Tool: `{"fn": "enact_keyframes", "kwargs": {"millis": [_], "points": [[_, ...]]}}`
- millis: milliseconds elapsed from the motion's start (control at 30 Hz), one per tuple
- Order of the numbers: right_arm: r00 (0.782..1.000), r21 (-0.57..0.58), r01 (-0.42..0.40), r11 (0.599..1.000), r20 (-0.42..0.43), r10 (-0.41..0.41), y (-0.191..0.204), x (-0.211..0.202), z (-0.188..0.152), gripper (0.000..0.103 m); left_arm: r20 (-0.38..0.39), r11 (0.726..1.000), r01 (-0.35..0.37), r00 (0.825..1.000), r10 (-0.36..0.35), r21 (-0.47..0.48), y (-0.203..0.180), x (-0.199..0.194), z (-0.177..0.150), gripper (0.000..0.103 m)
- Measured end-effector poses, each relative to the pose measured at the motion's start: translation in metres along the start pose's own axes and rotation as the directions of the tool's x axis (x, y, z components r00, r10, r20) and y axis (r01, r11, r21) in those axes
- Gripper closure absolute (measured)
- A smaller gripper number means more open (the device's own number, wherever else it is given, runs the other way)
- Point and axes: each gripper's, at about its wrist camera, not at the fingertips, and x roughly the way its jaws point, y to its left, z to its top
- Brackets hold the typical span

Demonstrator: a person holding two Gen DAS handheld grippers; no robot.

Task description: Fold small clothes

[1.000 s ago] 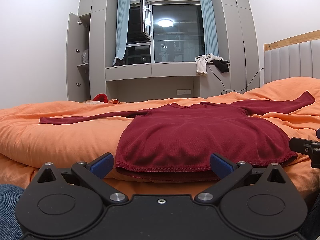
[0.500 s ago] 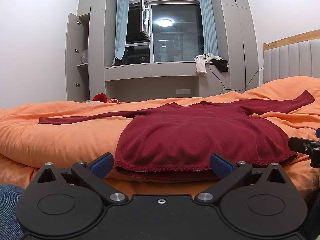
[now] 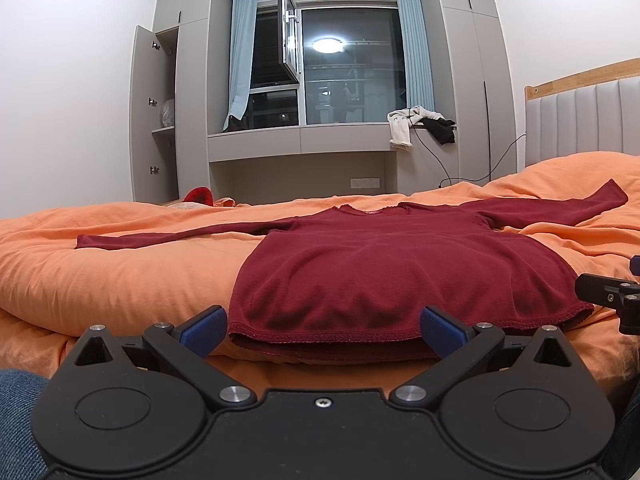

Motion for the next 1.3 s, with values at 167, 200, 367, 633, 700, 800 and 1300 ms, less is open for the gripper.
{"fn": "enact_keyframes", "kwargs": {"millis": [167, 200, 367, 633, 700, 800, 1300], "points": [[1.000, 0.000, 0.000, 1.000, -0.001, 0.000, 0.000, 0.000, 0.000, 0.000, 0.000, 1.000, 0.000, 1.000, 0.000, 0.000, 0.000, 0.000, 0.000, 0.001], [1.000, 0.000, 0.000, 1.000, -0.001, 0.000, 0.000, 0.000, 0.000, 0.000, 0.000, 1.000, 0.000, 1.000, 0.000, 0.000, 0.000, 0.000, 0.000, 0.001], [1.000, 0.000, 0.000, 1.000, -0.001, 0.000, 0.000, 0.000, 0.000, 0.000, 0.000, 1.000, 0.000, 1.000, 0.000, 0.001, 0.000, 0.000, 0.000, 0.001], [1.000, 0.000, 0.000, 1.000, -0.003, 0.000, -0.001, 0.001, 0.002, 0.000, -0.001, 1.000, 0.000, 1.000, 0.000, 0.001, 0.000, 0.000, 0.000, 0.001], [1.000, -0.002, 0.001, 1.000, -0.007, -0.001, 0.000, -0.001, -0.003, 0.000, -0.001, 1.000, 0.000, 1.000, 0.000, 0.002, 0.000, 0.000, 0.000, 0.001], [0.999, -0.004, -0.001, 1.000, -0.032, 0.001, 0.001, 0.000, -0.002, 0.000, -0.005, 1.000, -0.002, 1.000, 0.002, 0.002, 0.000, 0.000, 0.000, 0.001], [0.962, 0.000, 0.065, 0.998, -0.267, -0.063, -0.008, 0.046, 0.024, 0.000, -0.120, 0.997, 0.037, 0.992, -0.045, -0.066, 0.012, 0.026, 0.022, 0.001]]}}
